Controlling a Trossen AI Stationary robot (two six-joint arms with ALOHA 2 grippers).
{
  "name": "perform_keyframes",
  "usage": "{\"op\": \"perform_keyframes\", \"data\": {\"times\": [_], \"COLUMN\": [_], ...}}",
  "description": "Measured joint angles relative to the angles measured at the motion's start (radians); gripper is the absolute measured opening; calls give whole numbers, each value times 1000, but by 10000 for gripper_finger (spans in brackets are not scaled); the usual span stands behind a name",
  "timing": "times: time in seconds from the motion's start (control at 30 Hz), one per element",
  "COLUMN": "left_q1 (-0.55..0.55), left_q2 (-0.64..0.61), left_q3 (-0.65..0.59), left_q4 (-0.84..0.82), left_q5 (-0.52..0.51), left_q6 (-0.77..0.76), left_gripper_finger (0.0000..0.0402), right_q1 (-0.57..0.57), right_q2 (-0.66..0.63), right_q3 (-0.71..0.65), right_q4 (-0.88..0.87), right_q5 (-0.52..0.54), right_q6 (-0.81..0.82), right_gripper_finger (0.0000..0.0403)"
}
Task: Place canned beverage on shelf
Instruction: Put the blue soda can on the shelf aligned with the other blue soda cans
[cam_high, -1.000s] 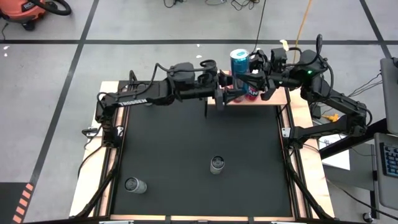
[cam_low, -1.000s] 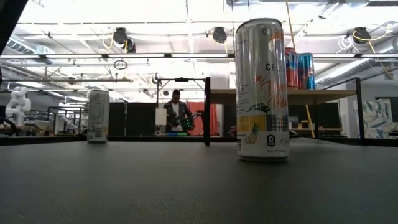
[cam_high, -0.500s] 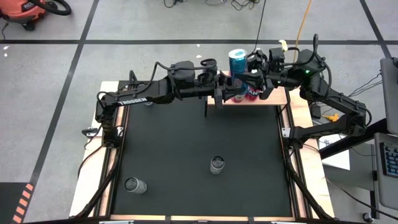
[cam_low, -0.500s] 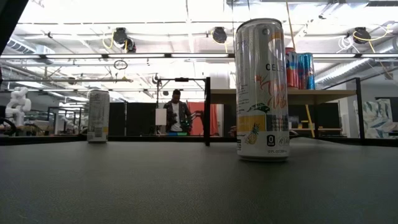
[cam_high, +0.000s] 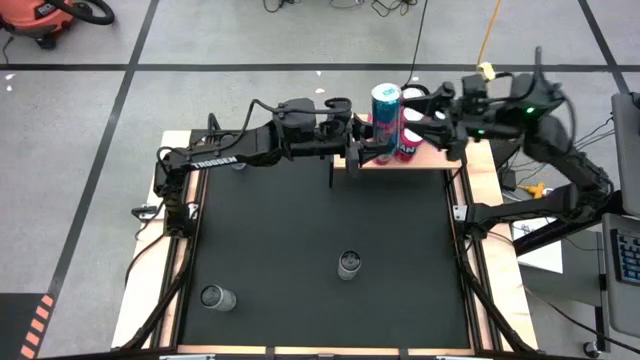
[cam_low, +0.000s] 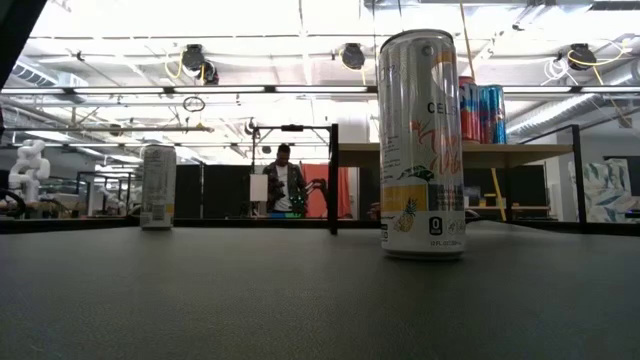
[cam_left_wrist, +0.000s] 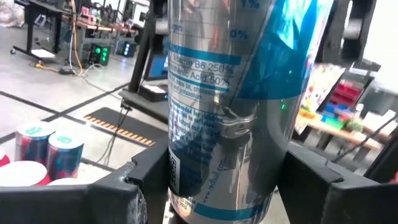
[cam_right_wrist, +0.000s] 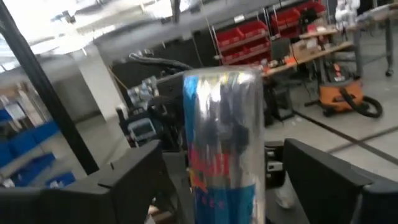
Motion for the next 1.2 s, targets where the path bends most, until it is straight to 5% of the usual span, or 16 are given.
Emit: {"op": "perform_keyframes", "data": {"times": [0.43,1.2], "left_q1": [-33,-73], "left_q2": [58,95], "left_q3": [0,0], "left_q4": [0,1], "left_q5": [0,-25], "left_q6": [142,227], "left_gripper_finger": [231,231], "right_q1": [2,3], "right_q2": [136,178], "right_q3": [390,415], "right_q4": [-479,-606], "right_q5": [-2,-186], "right_q6": [-159,-239], "right_gripper_finger": [320,315]}}
